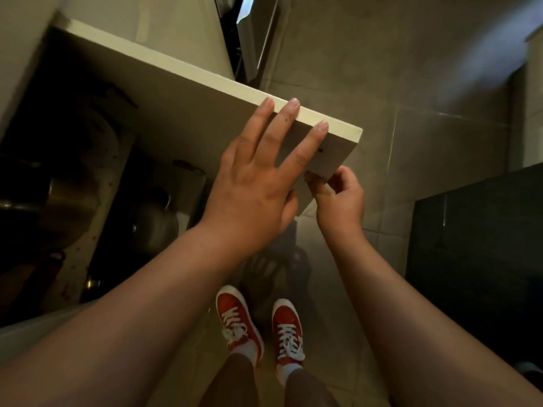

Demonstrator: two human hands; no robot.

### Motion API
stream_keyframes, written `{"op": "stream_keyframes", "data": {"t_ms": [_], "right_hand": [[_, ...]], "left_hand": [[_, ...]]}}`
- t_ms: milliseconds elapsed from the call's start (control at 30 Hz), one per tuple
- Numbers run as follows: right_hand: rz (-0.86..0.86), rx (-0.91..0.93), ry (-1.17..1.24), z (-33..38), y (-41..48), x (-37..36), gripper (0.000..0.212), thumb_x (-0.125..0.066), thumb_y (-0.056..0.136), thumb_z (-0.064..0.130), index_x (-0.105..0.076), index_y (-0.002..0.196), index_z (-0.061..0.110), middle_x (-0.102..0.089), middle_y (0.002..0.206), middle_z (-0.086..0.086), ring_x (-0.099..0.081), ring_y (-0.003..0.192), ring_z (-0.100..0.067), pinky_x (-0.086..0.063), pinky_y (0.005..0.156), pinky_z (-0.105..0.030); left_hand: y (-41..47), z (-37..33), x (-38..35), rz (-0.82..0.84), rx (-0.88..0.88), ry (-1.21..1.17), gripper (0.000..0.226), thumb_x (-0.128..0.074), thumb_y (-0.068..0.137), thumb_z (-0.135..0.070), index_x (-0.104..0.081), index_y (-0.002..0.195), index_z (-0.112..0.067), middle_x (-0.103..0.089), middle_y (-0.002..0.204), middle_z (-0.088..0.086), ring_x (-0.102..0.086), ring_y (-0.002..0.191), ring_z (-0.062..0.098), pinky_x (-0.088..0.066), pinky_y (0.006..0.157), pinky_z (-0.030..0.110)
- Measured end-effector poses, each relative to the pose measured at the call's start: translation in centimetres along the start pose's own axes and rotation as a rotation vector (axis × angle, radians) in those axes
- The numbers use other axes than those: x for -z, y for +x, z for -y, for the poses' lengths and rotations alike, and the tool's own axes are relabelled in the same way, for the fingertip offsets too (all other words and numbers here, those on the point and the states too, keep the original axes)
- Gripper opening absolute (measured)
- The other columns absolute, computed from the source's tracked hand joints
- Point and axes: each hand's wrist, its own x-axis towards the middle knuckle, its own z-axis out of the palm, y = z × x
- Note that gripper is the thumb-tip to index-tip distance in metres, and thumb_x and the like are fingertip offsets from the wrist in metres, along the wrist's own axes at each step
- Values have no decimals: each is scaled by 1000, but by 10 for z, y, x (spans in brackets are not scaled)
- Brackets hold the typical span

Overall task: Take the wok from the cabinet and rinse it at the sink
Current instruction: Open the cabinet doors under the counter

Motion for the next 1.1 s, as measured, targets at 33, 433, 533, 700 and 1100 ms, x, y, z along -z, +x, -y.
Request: {"op": "stream_keyframes", "data": {"t_ms": [33, 433, 533, 700, 1100], "right_hand": [[-4, -2, -3, 2, 7, -1, 15, -77, 83, 18, -65, 93, 22, -74, 100, -4, -68, 103, -19, -54, 94, -50], [50, -6, -44, 46, 80, -7, 25, -69, 87, 4, -62, 109, 13, -71, 112, -10, -66, 110, -20, -52, 98, -46], [67, 7, -47, 53, 96, -10, 29, -68, 88, 1, -61, 115, 9, -70, 116, -13, -65, 112, -22, -51, 100, -46], [128, 34, -101, 54, 118, -9, 37, -70, 87, 7, -60, 122, 15, -70, 119, -4, -63, 114, -15, -52, 100, -42], [277, -259, -313, -10, 92, -6, 61, -75, 84, 24, -48, 137, 14, -57, 134, -1, -54, 124, -16, -45, 100, -31]], "left_hand": [[6, 0, 0, 4, 4, 2, 86, -62, 82, -29, -18, 156, -26, -17, 163, 16, -8, 149, 36, -28, 110, 55], [81, 8, 4, 57, 45, -12, 90, -64, 80, -37, -16, 155, -27, -18, 162, 12, -13, 147, 34, -35, 105, 51], [95, 8, 2, 63, 78, -5, 90, -64, 79, -36, -17, 155, -26, -19, 161, 12, -14, 146, 34, -37, 103, 50], [109, 4, -2, 53, 135, -21, 89, -65, 79, -33, -19, 155, -25, -21, 161, 13, -15, 146, 35, -39, 101, 50], [70, -8, -22, -168, 420, -259, 70, -63, 83, -27, -34, 145, -17, -37, 153, 17, -28, 144, 31, -33, 112, 48]]}}
